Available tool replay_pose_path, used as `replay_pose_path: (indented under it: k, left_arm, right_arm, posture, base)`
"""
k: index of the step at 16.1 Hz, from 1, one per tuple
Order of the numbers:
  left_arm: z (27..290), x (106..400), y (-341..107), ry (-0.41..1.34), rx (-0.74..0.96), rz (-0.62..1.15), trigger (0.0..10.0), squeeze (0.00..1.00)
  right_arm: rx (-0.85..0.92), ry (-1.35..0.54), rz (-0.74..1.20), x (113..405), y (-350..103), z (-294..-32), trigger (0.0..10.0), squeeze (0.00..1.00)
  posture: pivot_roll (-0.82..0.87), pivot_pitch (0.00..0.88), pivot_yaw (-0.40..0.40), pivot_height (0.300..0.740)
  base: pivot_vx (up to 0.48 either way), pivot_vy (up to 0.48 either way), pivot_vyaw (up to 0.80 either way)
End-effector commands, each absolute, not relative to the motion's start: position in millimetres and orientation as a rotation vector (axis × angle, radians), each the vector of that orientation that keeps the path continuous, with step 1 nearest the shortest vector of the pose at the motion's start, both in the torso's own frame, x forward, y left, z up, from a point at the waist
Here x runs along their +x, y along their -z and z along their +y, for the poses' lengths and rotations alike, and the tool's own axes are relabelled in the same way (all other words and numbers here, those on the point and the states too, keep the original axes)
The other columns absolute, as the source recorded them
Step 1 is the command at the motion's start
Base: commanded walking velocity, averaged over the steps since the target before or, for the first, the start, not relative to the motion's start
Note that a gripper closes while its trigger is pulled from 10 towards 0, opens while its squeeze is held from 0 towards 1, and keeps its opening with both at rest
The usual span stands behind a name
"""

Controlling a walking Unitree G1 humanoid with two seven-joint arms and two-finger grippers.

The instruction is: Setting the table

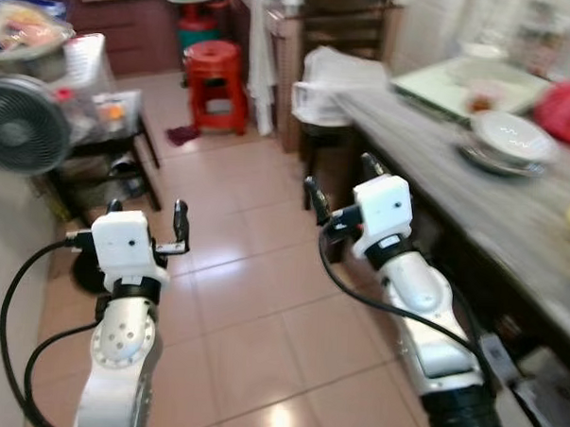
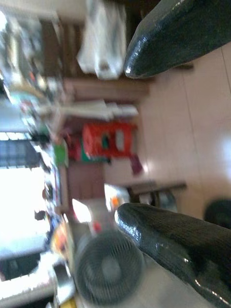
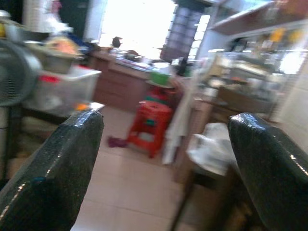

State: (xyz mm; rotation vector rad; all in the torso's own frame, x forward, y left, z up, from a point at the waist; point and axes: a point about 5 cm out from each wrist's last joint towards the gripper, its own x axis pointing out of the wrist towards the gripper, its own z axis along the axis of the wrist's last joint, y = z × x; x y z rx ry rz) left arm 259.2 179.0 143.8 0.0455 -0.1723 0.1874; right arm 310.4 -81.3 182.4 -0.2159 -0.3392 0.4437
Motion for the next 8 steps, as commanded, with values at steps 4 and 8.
replay_pose_path:
  k: [4, 8]
  left_arm:
    - [178, 260, -120, -0.180, 0.052, -0.104, 10.0, 0.00]
    - [176, 261, -77, -0.116, 0.079, 0.025, 10.0, 0.00]
  right_arm:
    - [-0.194, -0.440, -0.233, 319, -159, -90, 10.0, 0.00]
    - [-0.193, -0.398, -0.035, 324, -113, -102, 10.0, 0.00]
  posture:
    - [0.01, 0.056, 0.029, 0.740]
    - [0.00, 0.048, 0.019, 0.740]
  base:
    - [0.000, 0.440, 0.00]
    - [0.000, 0.073, 0.00]
